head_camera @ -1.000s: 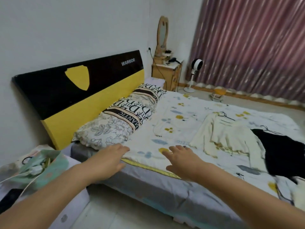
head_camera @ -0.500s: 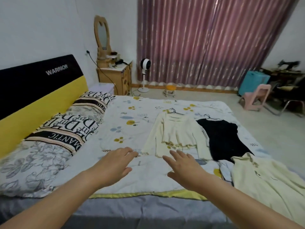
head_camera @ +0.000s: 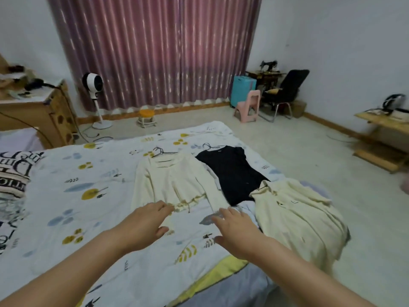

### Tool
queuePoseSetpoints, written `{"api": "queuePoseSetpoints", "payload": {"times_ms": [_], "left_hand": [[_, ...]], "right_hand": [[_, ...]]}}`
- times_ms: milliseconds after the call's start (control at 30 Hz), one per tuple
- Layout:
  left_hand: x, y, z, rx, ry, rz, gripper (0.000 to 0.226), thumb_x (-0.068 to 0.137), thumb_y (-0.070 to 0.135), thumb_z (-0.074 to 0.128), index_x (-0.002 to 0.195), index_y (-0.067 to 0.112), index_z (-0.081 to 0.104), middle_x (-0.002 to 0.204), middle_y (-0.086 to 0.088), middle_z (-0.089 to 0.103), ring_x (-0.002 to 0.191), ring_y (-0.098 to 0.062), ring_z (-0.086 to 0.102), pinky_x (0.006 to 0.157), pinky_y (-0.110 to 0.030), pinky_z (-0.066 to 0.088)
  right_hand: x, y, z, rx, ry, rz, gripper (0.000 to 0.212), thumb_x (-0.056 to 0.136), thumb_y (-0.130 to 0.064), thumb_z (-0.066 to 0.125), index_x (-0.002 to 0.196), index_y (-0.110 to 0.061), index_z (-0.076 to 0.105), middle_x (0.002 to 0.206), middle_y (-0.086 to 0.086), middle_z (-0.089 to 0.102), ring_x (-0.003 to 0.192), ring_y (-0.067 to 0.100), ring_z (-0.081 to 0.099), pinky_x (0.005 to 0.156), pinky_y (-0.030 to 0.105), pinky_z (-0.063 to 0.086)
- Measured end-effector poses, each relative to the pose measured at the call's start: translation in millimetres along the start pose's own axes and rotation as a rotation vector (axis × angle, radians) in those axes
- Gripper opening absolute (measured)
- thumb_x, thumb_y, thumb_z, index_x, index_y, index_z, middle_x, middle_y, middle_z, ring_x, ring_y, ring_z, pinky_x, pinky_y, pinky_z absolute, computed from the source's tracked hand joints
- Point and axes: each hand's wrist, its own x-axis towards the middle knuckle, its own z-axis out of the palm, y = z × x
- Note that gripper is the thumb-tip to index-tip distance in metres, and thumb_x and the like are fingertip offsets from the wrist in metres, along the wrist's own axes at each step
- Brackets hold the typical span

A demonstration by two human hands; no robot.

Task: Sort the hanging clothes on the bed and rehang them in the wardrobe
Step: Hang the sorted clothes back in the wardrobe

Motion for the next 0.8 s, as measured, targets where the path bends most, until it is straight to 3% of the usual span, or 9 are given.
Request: {"api": "queuePoseSetpoints", "payload": {"times_ms": [200, 367, 800], "left_hand": [[70.5, 8.8, 10.7, -0.028, -0.069, 0.113, 0.049, 0.097, 0.035, 0.040, 0.143, 0.025, 0.025, 0.140, 0.005, 0.035, 0.125, -0.014, 0.038, 0.099, -0.025, 0.035], [125.9, 14.4, 18.8, -0.070, -0.107, 0.111, 0.050, 0.098, 0.035, 0.039, 0.144, 0.025, 0.023, 0.142, 0.005, 0.034, 0.129, -0.015, 0.036, 0.103, -0.028, 0.035], [265.6, 16.2, 23.1, -0.282, -0.103, -0.201, 0.050, 0.098, 0.034, 0.040, 0.144, 0.023, 0.025, 0.142, 0.002, 0.036, 0.128, -0.016, 0.037, 0.102, -0.027, 0.034]], "right_hand": [[19.8, 39.6, 0.5, 0.038, -0.020, 0.109, 0.050, 0.097, -0.037, 0.041, 0.142, -0.017, 0.030, 0.149, 0.010, 0.026, 0.139, 0.029, 0.021, 0.109, 0.047, 0.022], [52.5, 86.9, 0.5, 0.041, -0.042, 0.138, 0.047, 0.097, -0.037, 0.040, 0.138, -0.015, 0.035, 0.145, 0.009, 0.031, 0.135, 0.027, 0.025, 0.106, 0.044, 0.026], [201.8, 213.4, -24.6, -0.101, -0.134, -0.038, 0.044, 0.097, -0.038, 0.041, 0.133, -0.013, 0.041, 0.134, 0.010, 0.041, 0.126, 0.030, 0.035, 0.102, 0.046, 0.032]]}}
